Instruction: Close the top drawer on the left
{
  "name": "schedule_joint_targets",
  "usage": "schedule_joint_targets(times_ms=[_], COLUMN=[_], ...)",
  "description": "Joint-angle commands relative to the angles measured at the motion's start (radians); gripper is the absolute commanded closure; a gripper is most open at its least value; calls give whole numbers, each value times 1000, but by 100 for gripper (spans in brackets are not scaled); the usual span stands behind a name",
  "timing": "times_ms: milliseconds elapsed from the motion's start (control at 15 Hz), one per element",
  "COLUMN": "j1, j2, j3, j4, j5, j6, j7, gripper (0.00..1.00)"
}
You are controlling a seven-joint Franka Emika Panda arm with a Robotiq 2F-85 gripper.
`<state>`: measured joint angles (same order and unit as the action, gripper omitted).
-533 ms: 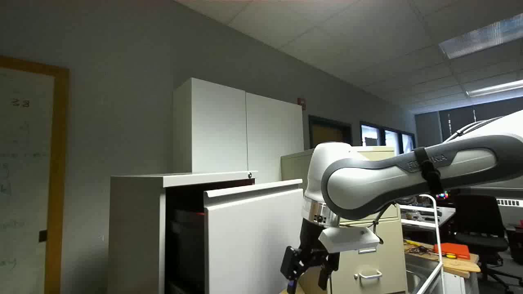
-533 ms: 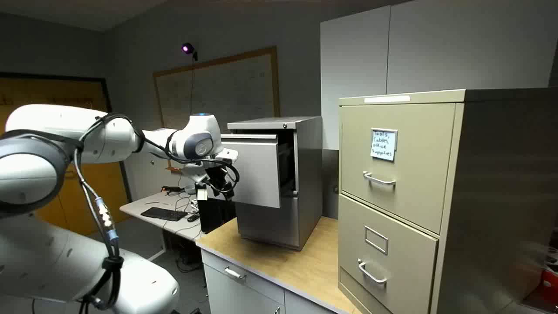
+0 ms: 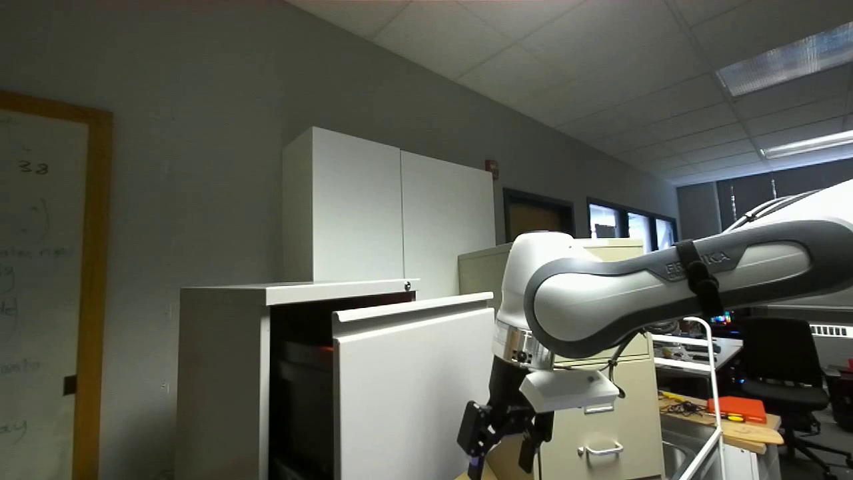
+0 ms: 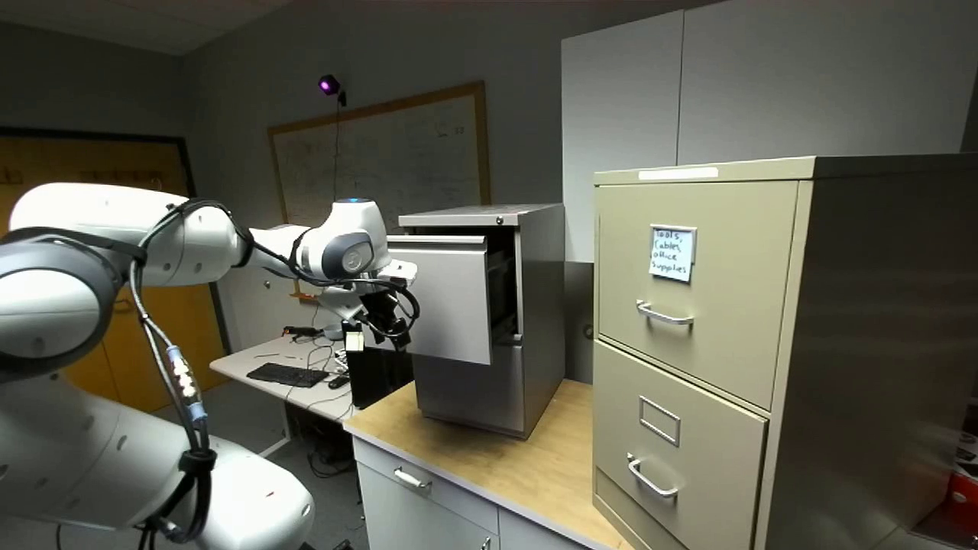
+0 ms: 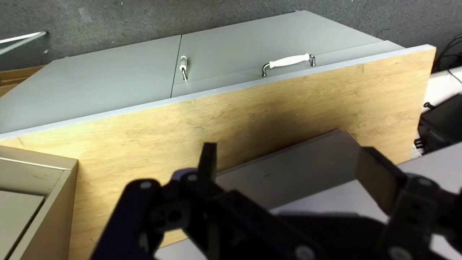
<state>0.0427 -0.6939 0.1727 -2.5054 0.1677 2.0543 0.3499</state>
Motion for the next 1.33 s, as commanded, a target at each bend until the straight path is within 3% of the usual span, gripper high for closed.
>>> schedule_joint_targets(times_ms=[0,533,1000,1067,1133,1267], j1=[0,0,-37,-49,-63,-81], j2=[0,0,79,85,82,68], j3=[-1,-1,135,161,188,227], j4=[1,1,68,80,89,109], j5=[-1,-1,-35,-49,-70,-110], j6=[-2,-2,187,221,262,306], j7=[0,0,221,264,309,401], gripper=[0,0,0,25,25,40])
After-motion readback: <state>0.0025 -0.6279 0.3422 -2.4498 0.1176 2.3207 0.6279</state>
